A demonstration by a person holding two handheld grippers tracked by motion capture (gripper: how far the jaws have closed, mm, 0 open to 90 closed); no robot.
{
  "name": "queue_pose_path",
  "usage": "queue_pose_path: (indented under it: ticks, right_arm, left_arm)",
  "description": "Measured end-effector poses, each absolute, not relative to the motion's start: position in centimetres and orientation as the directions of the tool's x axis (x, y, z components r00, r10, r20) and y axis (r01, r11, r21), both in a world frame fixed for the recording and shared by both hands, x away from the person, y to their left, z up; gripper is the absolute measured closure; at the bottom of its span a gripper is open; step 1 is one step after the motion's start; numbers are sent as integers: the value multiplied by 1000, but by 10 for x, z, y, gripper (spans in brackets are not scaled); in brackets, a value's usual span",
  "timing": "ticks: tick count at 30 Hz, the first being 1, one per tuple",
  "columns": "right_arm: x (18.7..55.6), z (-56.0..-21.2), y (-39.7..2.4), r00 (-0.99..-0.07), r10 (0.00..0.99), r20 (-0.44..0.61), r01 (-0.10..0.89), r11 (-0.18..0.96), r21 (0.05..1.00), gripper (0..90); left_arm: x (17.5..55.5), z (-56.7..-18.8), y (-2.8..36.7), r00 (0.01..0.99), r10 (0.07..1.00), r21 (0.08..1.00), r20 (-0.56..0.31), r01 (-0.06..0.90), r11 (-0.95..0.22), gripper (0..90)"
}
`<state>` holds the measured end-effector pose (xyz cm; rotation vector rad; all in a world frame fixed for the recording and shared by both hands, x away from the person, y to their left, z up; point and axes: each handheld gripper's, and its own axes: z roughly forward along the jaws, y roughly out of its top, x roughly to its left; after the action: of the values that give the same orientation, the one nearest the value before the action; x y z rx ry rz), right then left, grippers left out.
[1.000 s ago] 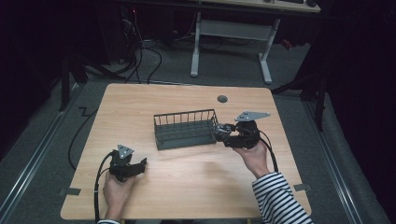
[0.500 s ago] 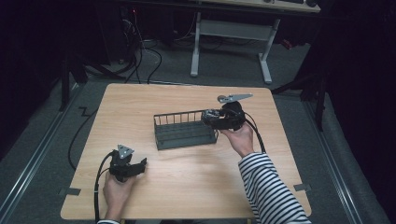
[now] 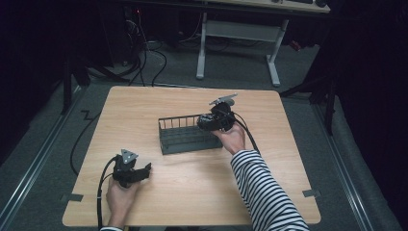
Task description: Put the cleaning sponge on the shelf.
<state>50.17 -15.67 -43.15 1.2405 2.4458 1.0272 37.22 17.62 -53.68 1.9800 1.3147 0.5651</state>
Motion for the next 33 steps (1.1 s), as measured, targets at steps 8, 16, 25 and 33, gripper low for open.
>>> queue_pose_path:
  ticks: [8, 16, 25, 33]
  right_arm:
    - [507, -443, -154, -615, 783, 96, 646, 430, 631, 333]
    - [505, -441, -158, -618, 781, 89, 635, 429, 643, 299]
    - [494, -420, -174, -611, 785, 97, 588, 369, 720, 298]
    - [481, -407, -195, -605, 789, 105, 568, 335, 752, 318]
  left_arm:
    - [372, -537, 176, 394, 919, 741, -15, 621, -254, 264]
    - [372, -537, 176, 394, 919, 741, -15, 621, -255, 264]
    - [372, -537, 176, 395, 919, 741, -16, 621, -254, 264]
    - [373, -537, 176, 395, 918, 742, -15, 620, -255, 264]
